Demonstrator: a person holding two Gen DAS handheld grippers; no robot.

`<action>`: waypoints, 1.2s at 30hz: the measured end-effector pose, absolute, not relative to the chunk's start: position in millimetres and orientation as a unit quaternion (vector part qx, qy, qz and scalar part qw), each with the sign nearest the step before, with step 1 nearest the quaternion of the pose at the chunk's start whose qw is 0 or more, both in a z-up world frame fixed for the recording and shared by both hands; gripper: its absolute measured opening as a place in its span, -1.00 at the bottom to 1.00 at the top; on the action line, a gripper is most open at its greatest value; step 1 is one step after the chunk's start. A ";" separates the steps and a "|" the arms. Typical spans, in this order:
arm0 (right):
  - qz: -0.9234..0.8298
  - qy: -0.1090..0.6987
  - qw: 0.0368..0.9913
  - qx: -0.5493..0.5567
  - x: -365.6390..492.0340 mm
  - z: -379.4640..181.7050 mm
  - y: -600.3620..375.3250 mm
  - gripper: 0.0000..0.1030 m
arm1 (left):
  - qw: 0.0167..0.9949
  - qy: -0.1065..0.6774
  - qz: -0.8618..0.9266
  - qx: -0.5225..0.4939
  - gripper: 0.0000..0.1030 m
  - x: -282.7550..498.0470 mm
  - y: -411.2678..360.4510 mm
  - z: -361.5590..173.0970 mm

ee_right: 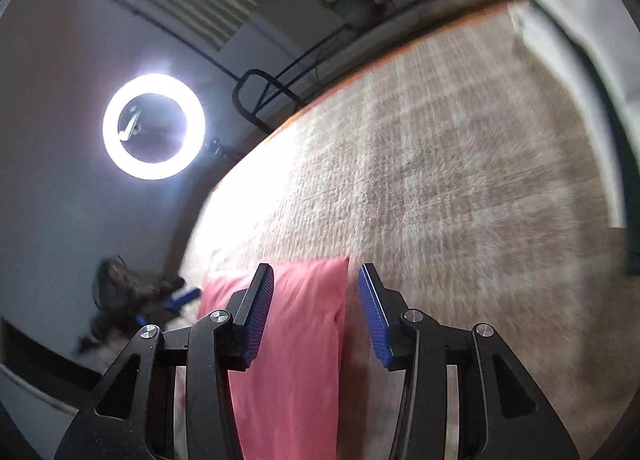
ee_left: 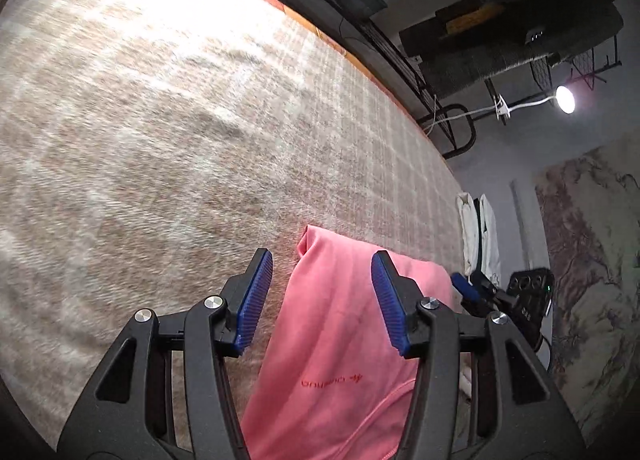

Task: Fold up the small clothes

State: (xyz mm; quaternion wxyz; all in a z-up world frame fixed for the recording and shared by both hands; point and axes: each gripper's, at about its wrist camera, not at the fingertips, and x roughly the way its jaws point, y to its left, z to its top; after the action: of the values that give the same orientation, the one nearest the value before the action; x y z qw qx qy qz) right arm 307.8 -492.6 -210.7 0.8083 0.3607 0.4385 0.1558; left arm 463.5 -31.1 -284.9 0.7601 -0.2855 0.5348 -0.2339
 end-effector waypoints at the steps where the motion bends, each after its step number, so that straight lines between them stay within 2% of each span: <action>1: 0.154 0.444 0.802 0.369 312.6 -216.5 -493.1 -0.16 | 0.760 0.536 -0.236 -0.282 -0.01 464.1 -34.3 -287.7; 3: 0.153 0.454 0.795 0.374 319.1 -224.8 -490.4 -0.14 | 0.756 0.540 -0.241 -0.281 -0.21 465.1 -39.7 -293.3; 5: 0.161 0.459 0.789 0.375 324.8 -230.7 -486.0 -0.14 | 0.756 0.542 -0.238 -0.280 -0.59 466.3 -42.0 -296.9; 6: 0.165 0.458 0.789 0.374 326.2 -231.5 -482.9 -0.15 | 0.756 0.541 -0.238 -0.282 -0.72 466.8 -43.0 -298.3; 7: 0.166 0.454 0.792 0.373 327.0 -230.5 -480.7 -0.31 | 0.757 0.539 -0.237 -0.282 -0.93 467.1 -44.8 -297.6; 8: 0.170 0.453 0.791 0.375 330.1 -231.1 -477.9 -0.81 | 0.764 0.533 -0.233 -0.279 -0.95 465.0 -45.2 -295.0; 9: 0.171 0.453 0.789 0.378 331.4 -231.3 -475.0 -0.96 | 0.777 0.520 -0.223 -0.275 -0.96 459.9 -44.6 -289.3; 11: 0.162 0.442 0.801 0.369 325.9 -222.7 -470.7 -0.98 | 0.800 0.494 -0.205 -0.270 -0.97 452.1 -44.7 -279.4; 14: 0.157 0.409 0.843 0.312 316.9 -201.3 -458.3 -0.98 | 0.812 0.499 -0.193 -0.234 -0.97 452.1 -52.0 -284.1; 18: 0.111 0.444 0.856 0.243 322.3 -202.8 -448.3 -0.98 | 0.813 0.507 -0.181 -0.223 -0.96 453.6 -56.8 -284.9; 20: 0.087 0.448 0.862 0.219 321.1 -196.0 -450.4 -0.96 | 0.822 0.499 -0.169 -0.216 -0.79 450.7 -49.3 -274.7; 22: 0.078 0.438 0.869 0.219 317.9 -185.4 -453.6 -0.95 | 0.834 0.483 -0.164 -0.209 -0.71 443.2 -43.4 -260.2; 27: 0.160 0.424 0.875 0.172 310.6 -167.8 -422.3 -0.90 | 0.848 0.459 -0.208 -0.164 -0.70 417.4 -66.5 -233.8; 32: 0.195 0.439 0.874 0.077 314.3 -173.9 -366.5 -0.90 | 0.844 0.470 -0.231 -0.119 -0.70 412.2 -109.5 -243.4; 36: 0.193 0.468 0.862 0.025 322.5 -193.2 -343.9 -0.90 | 0.844 0.494 -0.201 -0.056 -0.70 415.2 -132.3 -277.5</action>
State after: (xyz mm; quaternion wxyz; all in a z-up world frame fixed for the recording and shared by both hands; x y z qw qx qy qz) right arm 322.5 -343.9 -193.2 0.8620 0.0248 0.4683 0.1925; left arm 415.2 -132.3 -277.5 0.8443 -0.0557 0.4938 -0.2007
